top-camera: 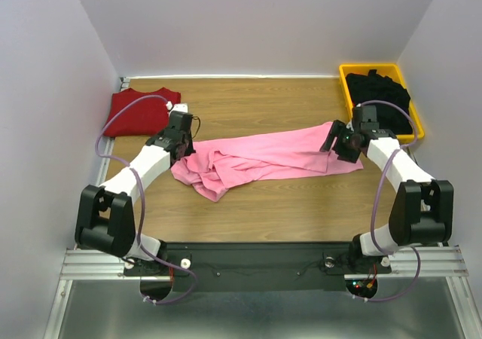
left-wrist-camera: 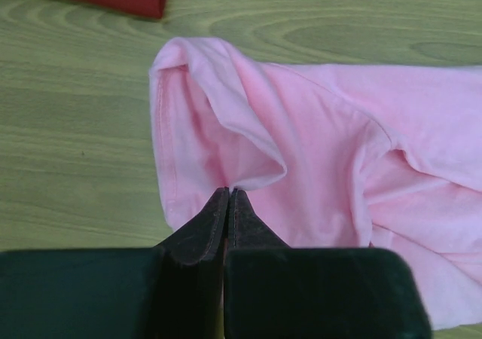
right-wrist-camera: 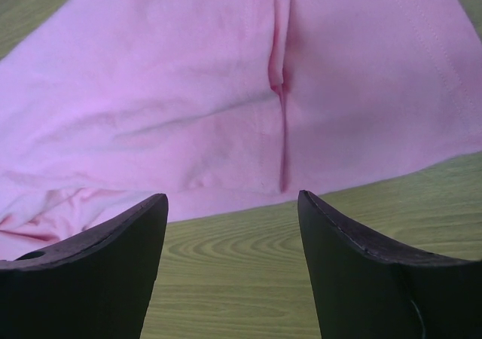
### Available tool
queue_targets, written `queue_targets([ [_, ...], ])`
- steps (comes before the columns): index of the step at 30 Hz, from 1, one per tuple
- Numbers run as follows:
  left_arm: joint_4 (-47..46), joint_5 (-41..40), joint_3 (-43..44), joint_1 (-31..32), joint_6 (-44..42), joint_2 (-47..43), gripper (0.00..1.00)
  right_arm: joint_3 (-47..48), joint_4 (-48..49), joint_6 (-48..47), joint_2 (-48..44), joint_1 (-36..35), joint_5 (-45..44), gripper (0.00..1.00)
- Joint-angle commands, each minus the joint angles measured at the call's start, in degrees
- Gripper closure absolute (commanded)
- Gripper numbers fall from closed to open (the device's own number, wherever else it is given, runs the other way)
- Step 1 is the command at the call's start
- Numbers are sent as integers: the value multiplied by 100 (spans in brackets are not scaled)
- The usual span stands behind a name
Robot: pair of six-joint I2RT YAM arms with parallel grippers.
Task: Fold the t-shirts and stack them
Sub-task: Flatten the tshirt out
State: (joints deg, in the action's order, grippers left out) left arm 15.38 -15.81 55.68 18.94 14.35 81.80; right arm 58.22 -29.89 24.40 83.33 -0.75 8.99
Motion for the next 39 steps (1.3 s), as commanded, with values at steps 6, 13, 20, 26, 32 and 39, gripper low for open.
queue_targets([
  [6, -544, 641, -620, -356, 481, -700, 100, -249, 405, 56, 341, 31, -109, 31],
  [13, -553, 676, -681, -391, 481, -806, 100, -372, 572, 231, 632, 31, 41, 43],
  [20, -562, 685, -725, -391, 464, -867, 100, -539, 748, 381, 834, 31, 23, 51],
  [26, -571, 685, -760, -400, 420, -894, 100, -645, 906, 407, 966, 31, 102, 57],
  [32, -544, 667, -717, -400, 367, -911, 100, -619, 924, 451, 957, 40, 199, 62],
  [39, -527, 667, -690, -417, 305, -894, 100, -566, 906, 548, 808, 31, 357, 63],
])
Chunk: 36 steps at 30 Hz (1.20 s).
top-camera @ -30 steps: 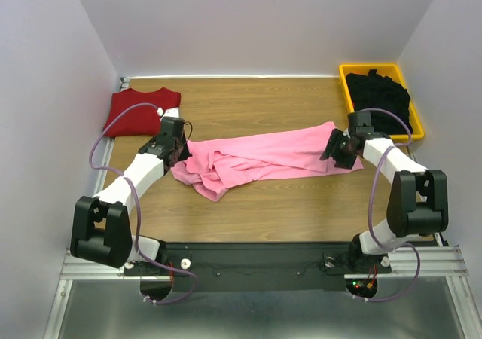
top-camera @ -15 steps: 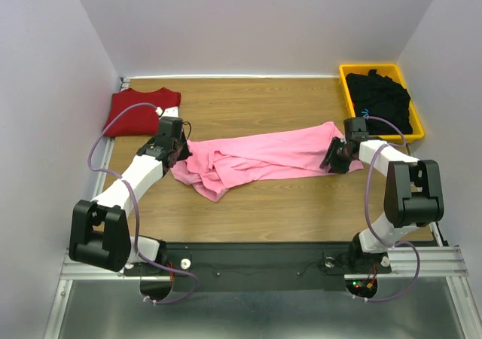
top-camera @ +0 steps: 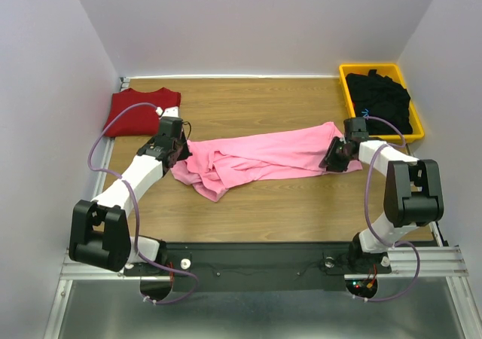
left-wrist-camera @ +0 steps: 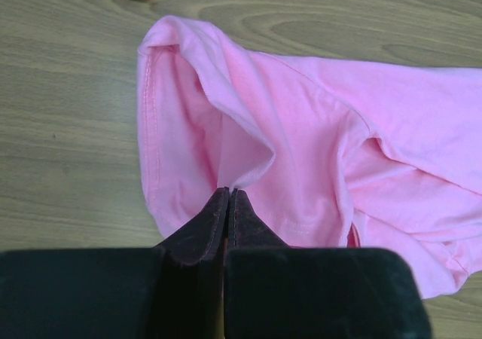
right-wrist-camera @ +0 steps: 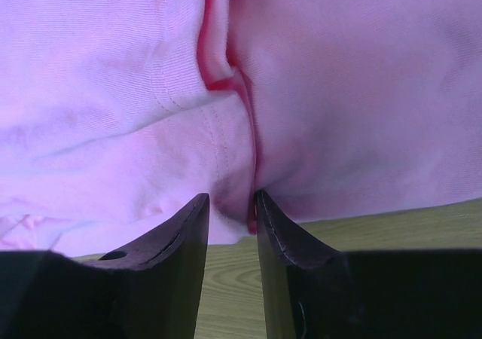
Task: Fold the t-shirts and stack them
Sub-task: Flatten the tshirt out
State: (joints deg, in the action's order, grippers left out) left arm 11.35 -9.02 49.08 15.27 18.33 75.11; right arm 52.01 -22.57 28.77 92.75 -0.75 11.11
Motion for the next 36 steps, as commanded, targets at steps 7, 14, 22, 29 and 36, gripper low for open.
queue_targets([
  [7, -151, -12, -4, -68, -119, -199, 100, 143, 77, 172, -257, 32, 295, 64],
  [14, -134, -4, -12, -77, -128, -234, 100, 213, -11, 234, -363, 31, 312, 69],
  [22, -107, -12, -47, -112, -101, -304, 100, 222, -55, 234, -354, 31, 304, 78],
  [29, -116, 5, -109, -120, -57, -339, 100, 213, -46, 172, -213, 31, 242, 84],
  [36, -28, 23, 40, -155, 48, -550, 100, 432, -55, 181, -415, 32, 216, 99],
])
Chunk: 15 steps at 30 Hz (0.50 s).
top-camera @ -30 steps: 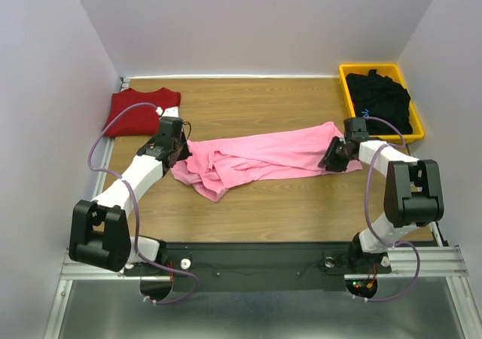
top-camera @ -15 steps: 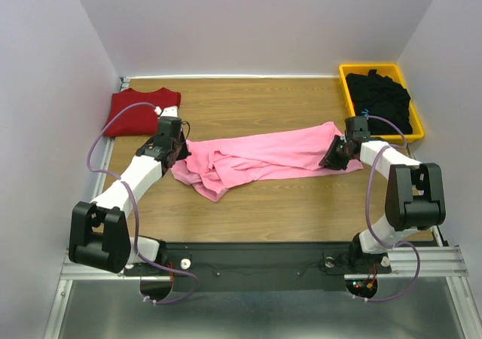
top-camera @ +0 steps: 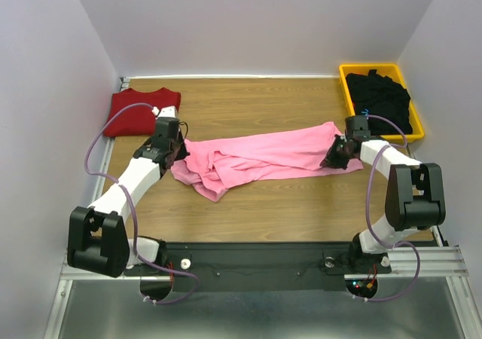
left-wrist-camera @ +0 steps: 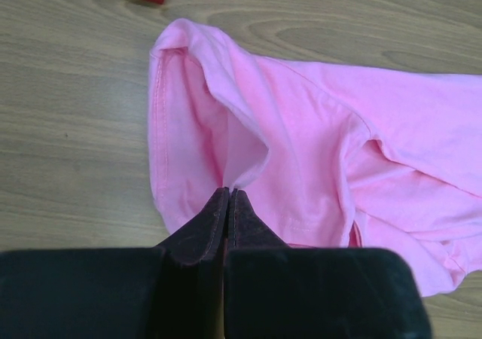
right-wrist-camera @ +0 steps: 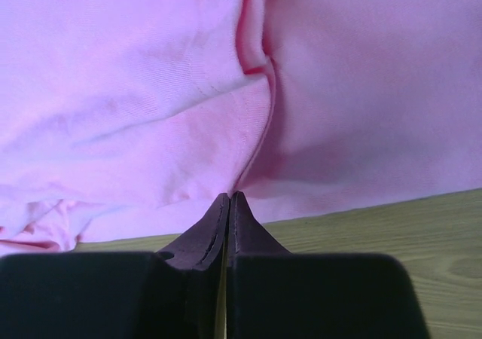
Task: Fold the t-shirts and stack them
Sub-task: Flatten the tshirt out
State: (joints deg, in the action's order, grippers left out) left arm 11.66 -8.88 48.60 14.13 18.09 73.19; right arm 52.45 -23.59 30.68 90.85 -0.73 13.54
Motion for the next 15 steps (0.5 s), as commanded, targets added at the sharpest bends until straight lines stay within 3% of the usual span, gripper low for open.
queue_targets([
  [1, -41, 1, 149, -59, 90, -401, 100, 459, 39, 8, -286, 29, -44, 99],
  [10, 108, -157, 1730, -542, 309, -692, 100, 2222, -391, -175, -867, 38, -501, 99],
  [15, 126, 115, 3706, -868, 362, -122, 100, 3832, -602, -422, -771, 47, -940, 99],
])
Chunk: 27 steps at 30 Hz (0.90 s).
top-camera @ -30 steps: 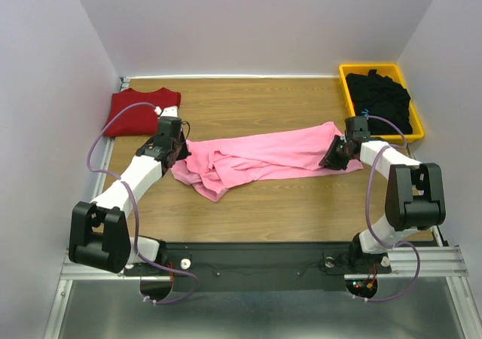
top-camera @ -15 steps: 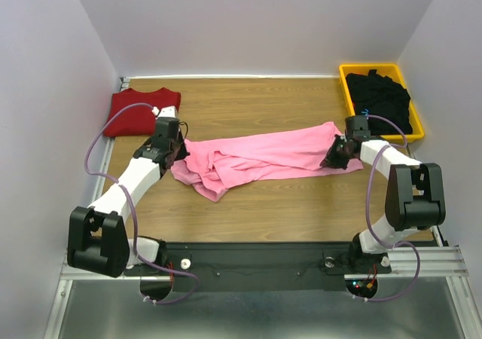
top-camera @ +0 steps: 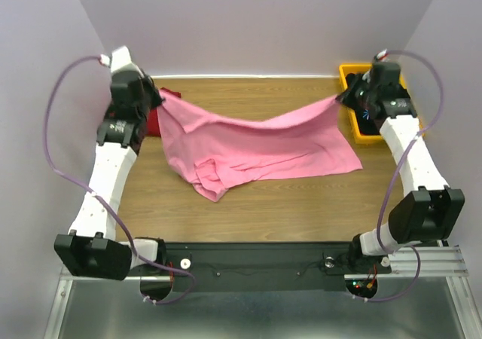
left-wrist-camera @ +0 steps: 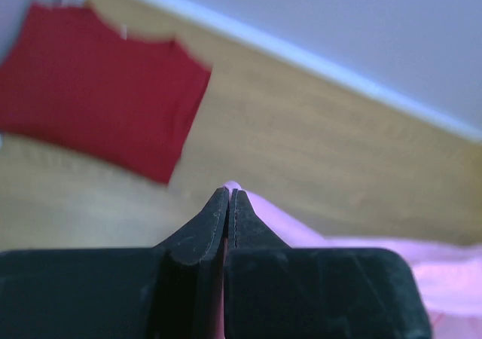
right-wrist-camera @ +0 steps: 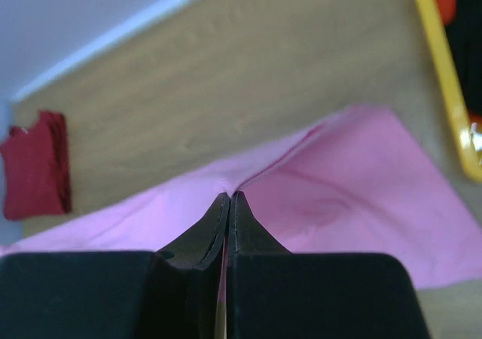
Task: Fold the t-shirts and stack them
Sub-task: Flatten the tshirt out
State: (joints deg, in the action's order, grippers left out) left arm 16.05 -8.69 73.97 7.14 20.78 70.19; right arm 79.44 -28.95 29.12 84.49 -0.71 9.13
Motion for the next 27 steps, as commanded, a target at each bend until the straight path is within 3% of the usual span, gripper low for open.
queue_targets([
  [1, -287, 174, 1502, -204, 102, 283, 100, 1405, -84, -345, -56, 45, -560, 99],
  [7, -287, 359, 4348, -388, 181, 1057, 100, 3550, -76, -626, 243, 45, -1227, 99],
  [11, -629, 534, 5002, -424, 199, 1163, 100, 4395, -67, -820, 367, 45, -1483, 99],
  [18, -779, 605, 5057, -424, 23, 716, 100, 4502, 126, -1110, -107, 45, -1536, 99],
  [27, -437, 272, 4433, -319, -459, -636, 100, 2843, 337, -1365, -1935, 45, -1466, 99],
])
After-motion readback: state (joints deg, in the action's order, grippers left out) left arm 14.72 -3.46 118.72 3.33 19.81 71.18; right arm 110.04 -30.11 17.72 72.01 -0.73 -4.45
